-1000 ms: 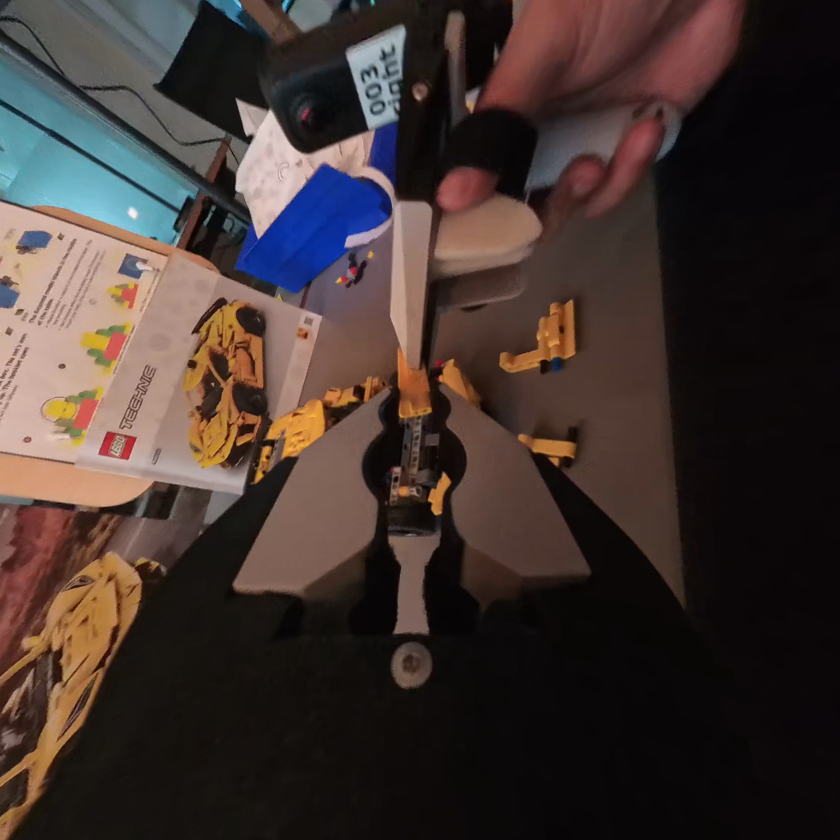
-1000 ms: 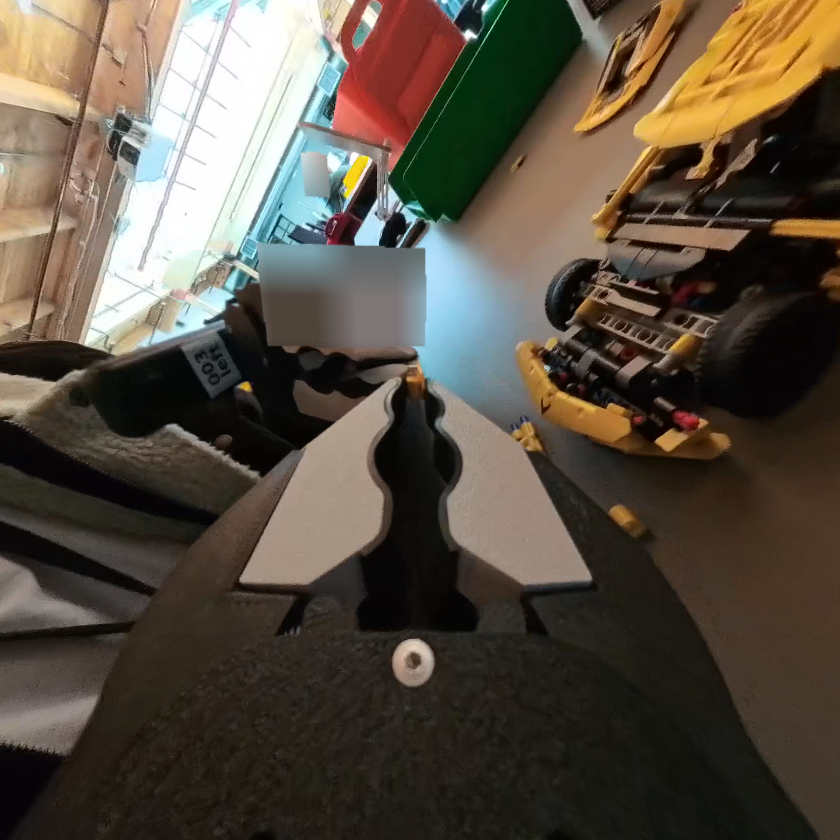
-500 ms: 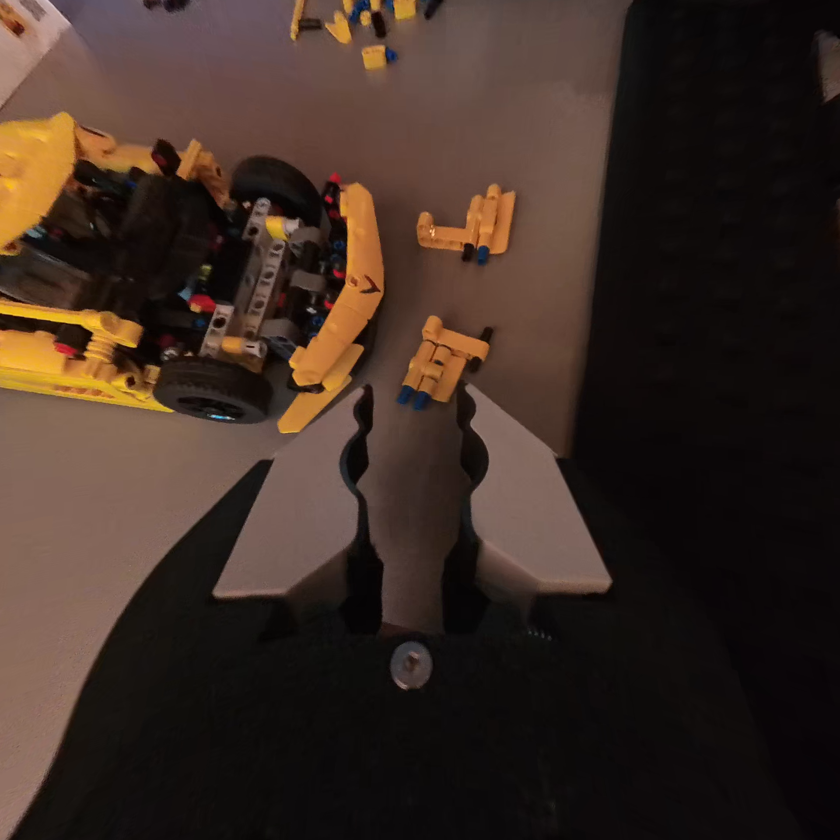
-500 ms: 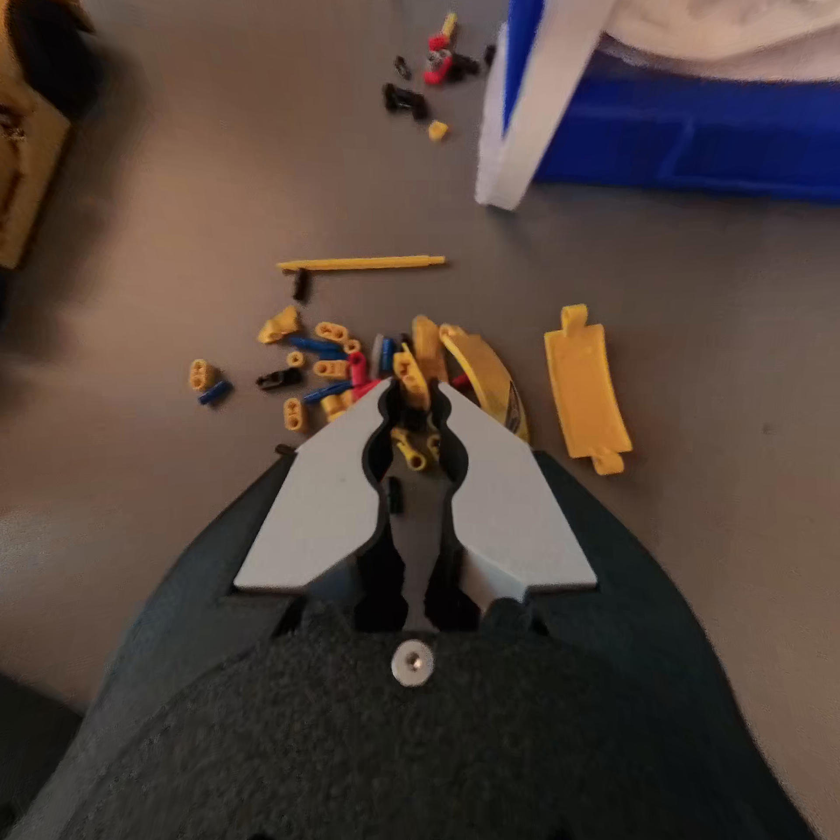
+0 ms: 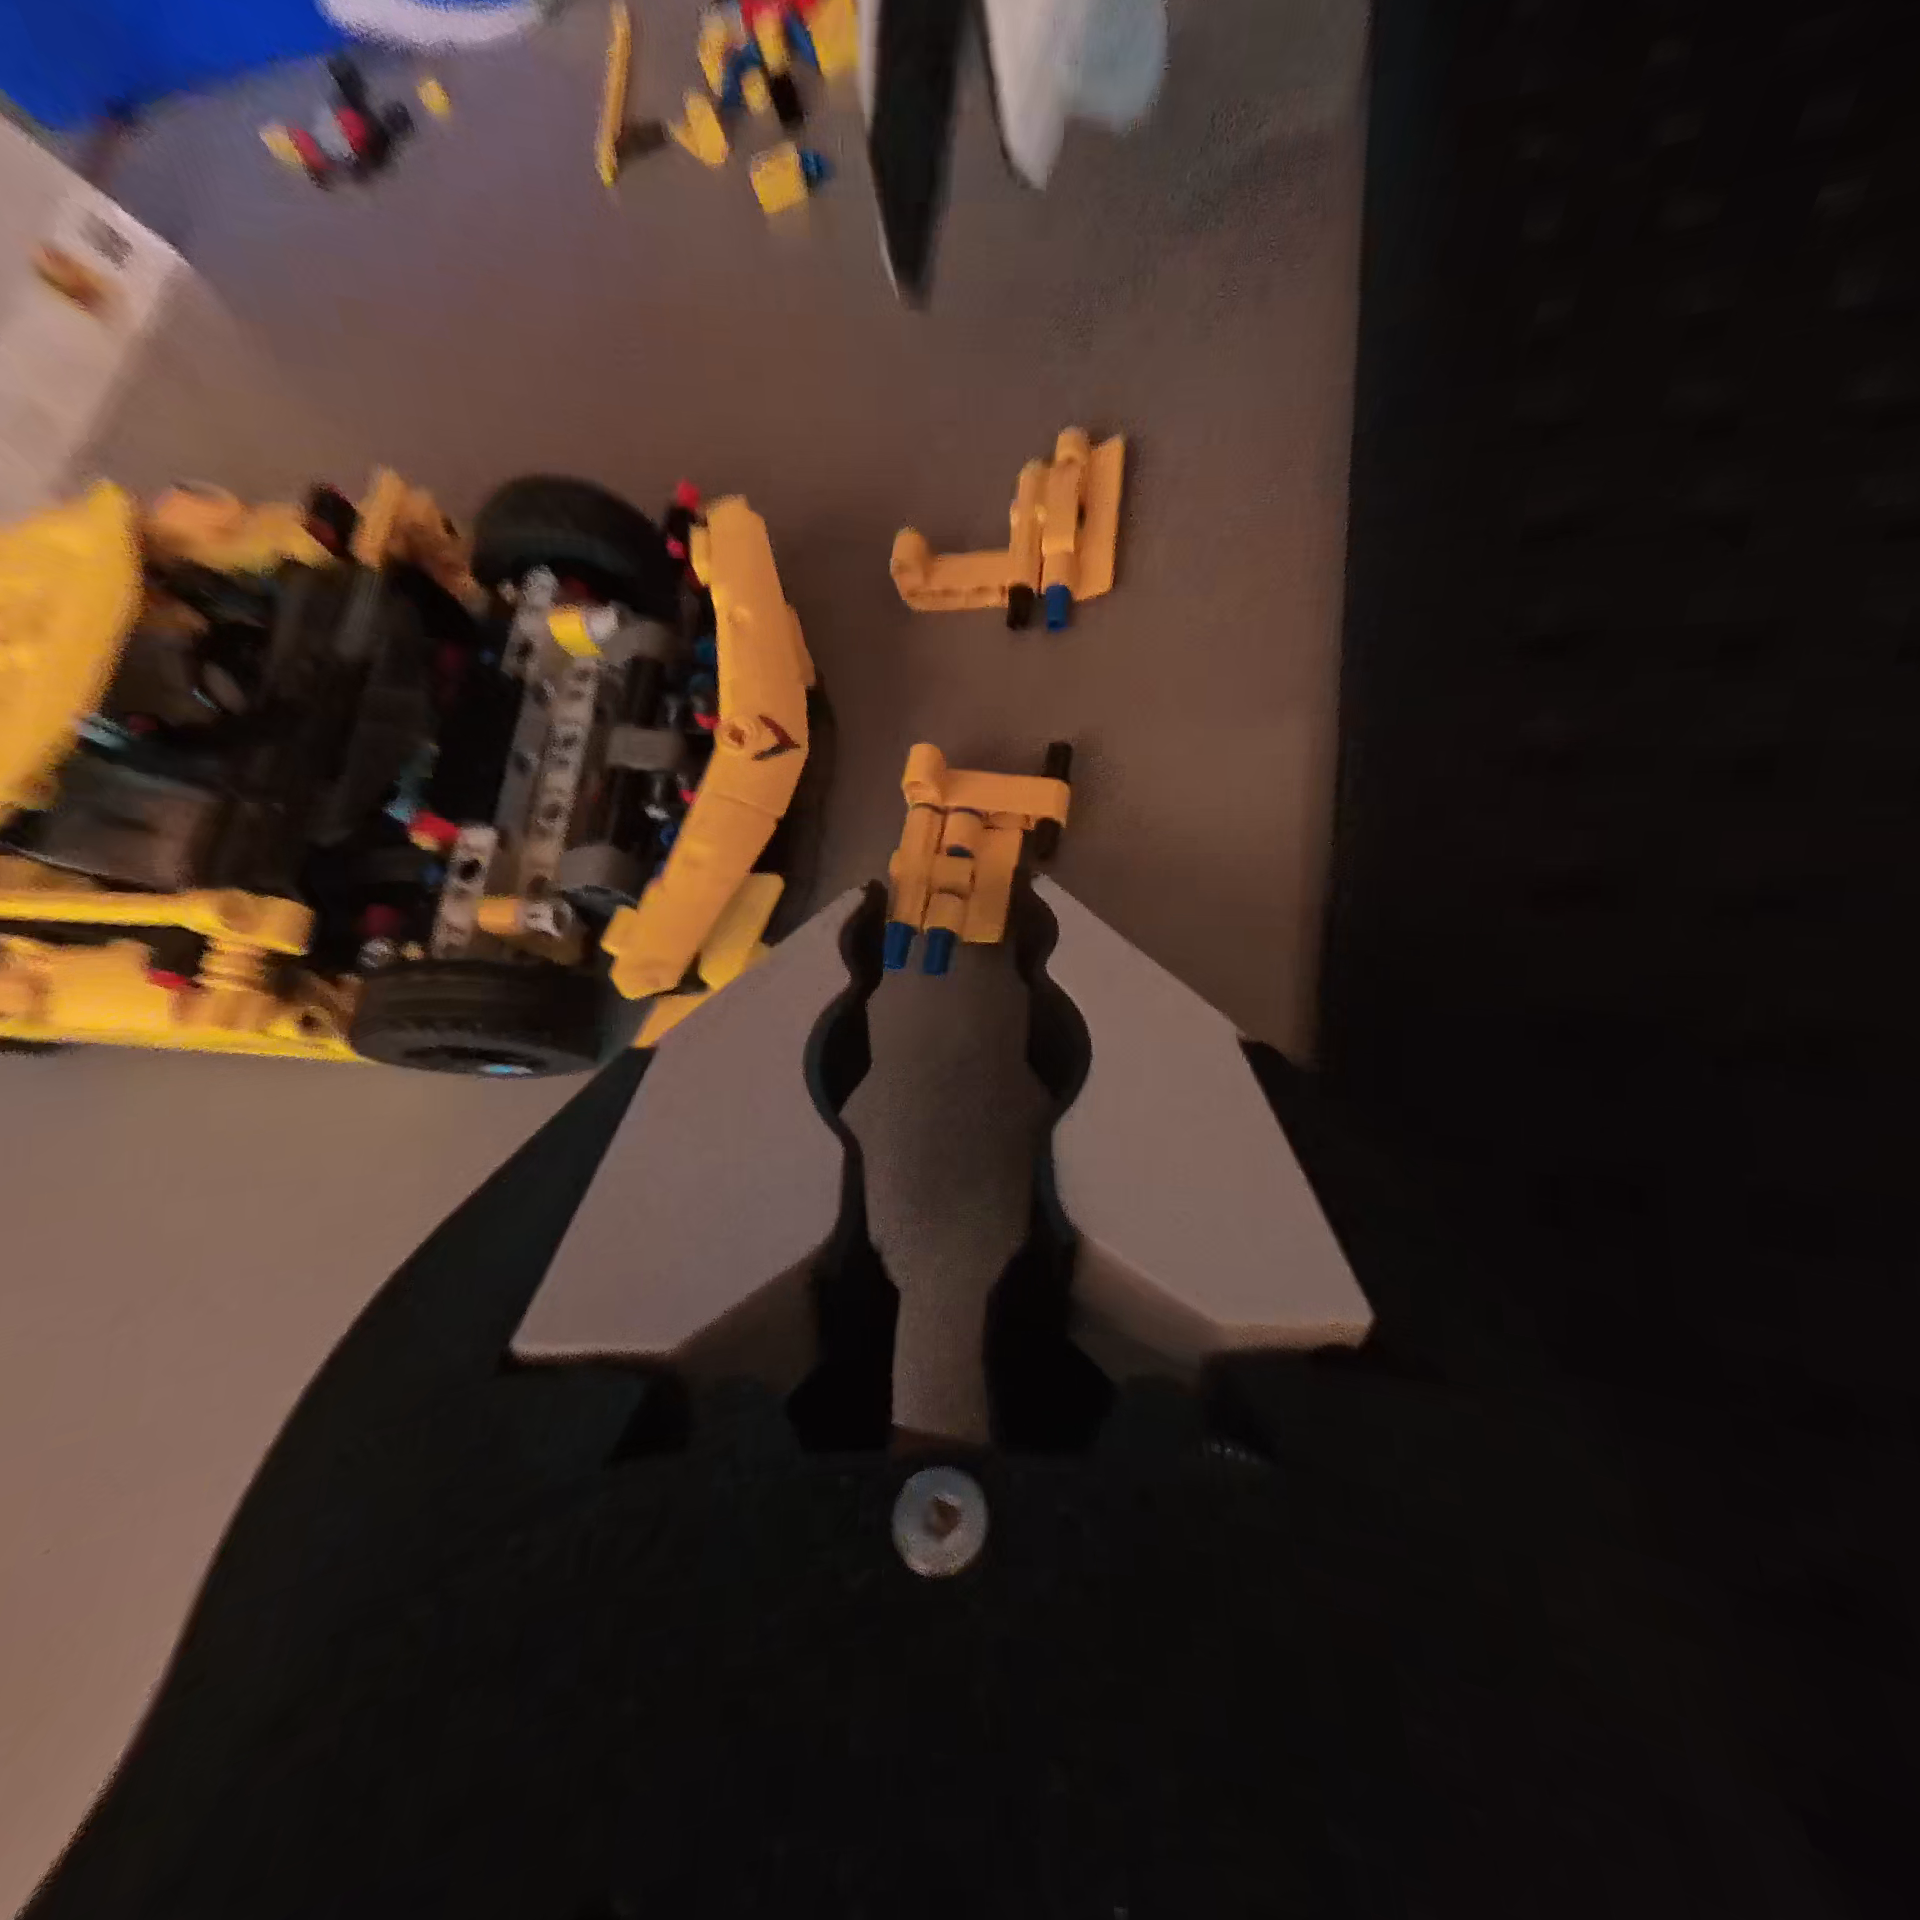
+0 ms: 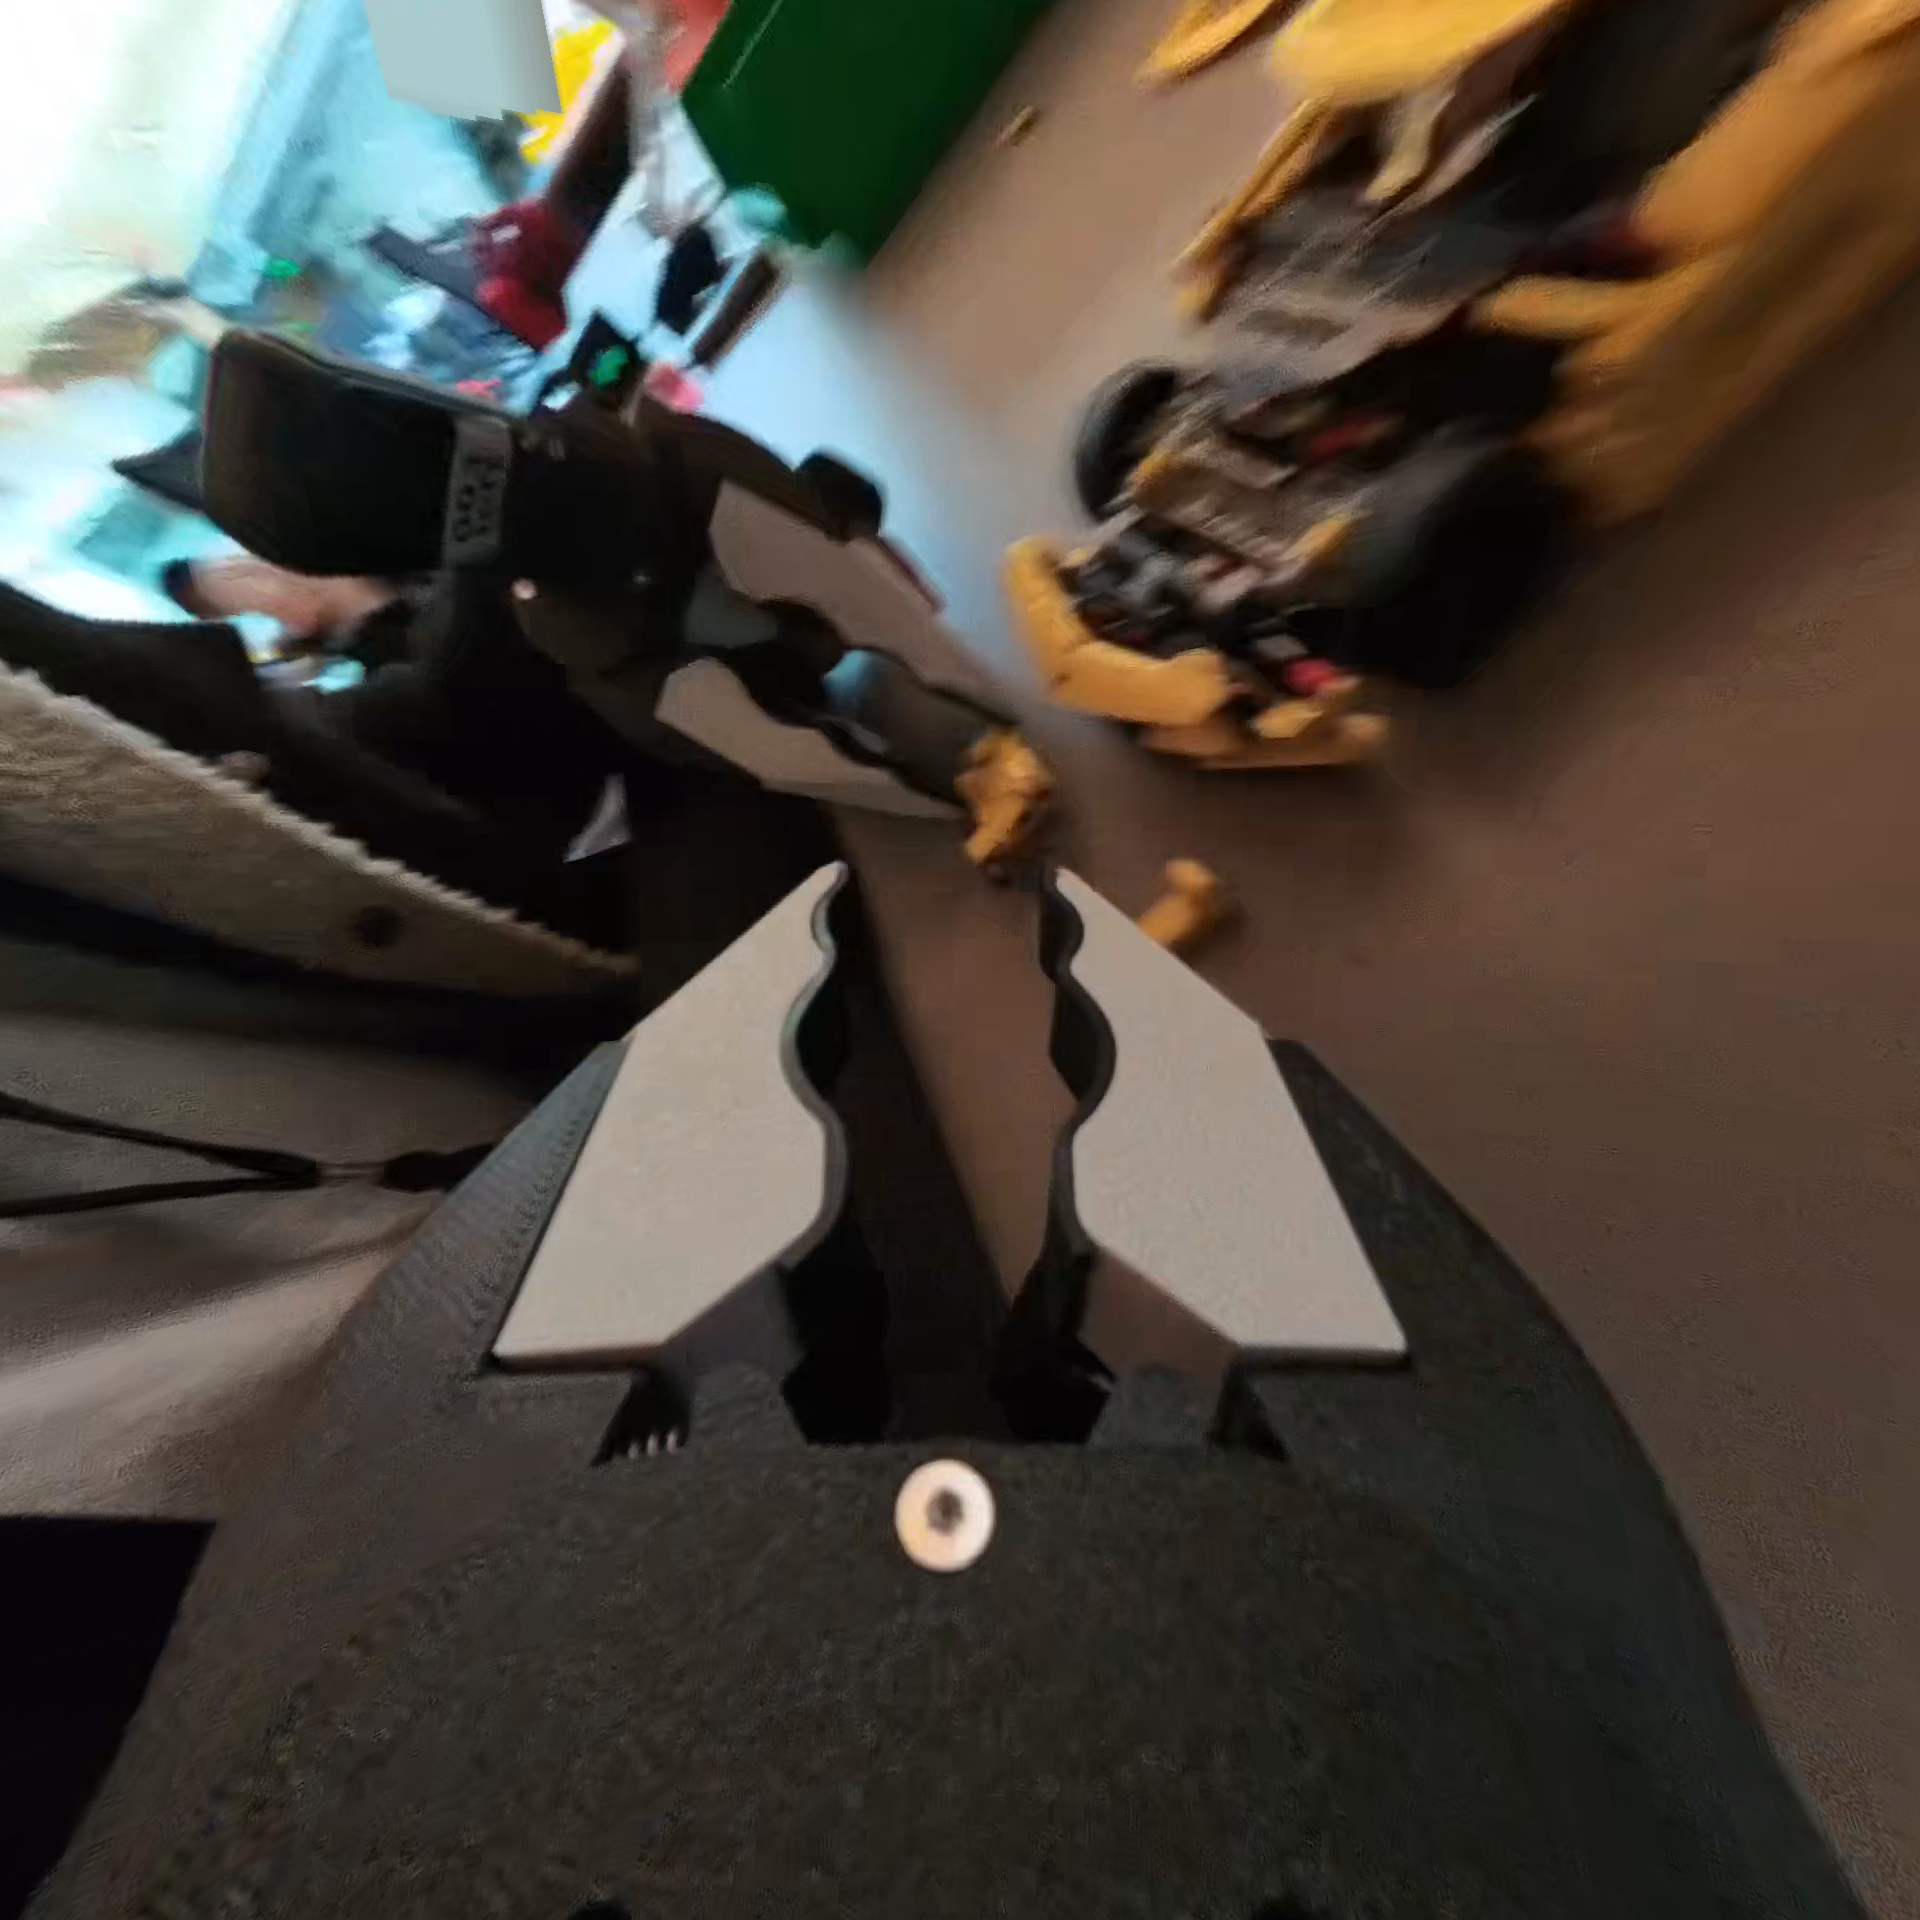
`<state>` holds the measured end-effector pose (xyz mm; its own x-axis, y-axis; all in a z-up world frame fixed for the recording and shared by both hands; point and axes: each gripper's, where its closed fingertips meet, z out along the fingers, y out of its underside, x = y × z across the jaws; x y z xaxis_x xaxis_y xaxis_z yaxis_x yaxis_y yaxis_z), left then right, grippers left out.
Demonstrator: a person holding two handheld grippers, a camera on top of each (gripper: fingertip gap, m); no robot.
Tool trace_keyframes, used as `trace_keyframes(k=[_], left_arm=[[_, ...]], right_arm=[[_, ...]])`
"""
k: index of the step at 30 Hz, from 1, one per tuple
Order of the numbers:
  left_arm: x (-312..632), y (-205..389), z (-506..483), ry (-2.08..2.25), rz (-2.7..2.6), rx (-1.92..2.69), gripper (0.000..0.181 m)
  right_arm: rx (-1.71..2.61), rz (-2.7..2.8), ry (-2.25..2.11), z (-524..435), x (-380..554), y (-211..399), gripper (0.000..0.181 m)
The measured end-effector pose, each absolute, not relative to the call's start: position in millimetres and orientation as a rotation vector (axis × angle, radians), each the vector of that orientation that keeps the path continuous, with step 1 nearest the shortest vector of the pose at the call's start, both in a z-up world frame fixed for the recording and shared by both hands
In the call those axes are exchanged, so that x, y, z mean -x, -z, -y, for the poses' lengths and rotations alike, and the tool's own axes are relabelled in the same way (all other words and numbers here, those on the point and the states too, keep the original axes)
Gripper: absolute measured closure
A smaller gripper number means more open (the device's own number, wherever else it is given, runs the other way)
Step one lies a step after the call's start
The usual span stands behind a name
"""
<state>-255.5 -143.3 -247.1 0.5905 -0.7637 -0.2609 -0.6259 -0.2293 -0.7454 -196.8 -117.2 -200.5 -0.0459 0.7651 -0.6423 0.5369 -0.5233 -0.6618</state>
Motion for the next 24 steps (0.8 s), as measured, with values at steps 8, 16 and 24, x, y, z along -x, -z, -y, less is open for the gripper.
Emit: trace_keyframes(k=[8, 16, 24], left_arm=[[238, 192, 151, 0.011, -1.093, 1.664, 0.159], [232, 179, 155, 0.011, -1.041, 1.606, 0.159], [245, 143, 149, 0.838, -0.420, 1.690, 0.146]], right_arm=[[1.967, 1.349, -1.876, 142, 230, 191, 0.161], [1.938, 1.264, -2.120, 147, 229, 181, 0.172], [1.693, 1.261, -2.086, 148, 227, 155, 0.175]])
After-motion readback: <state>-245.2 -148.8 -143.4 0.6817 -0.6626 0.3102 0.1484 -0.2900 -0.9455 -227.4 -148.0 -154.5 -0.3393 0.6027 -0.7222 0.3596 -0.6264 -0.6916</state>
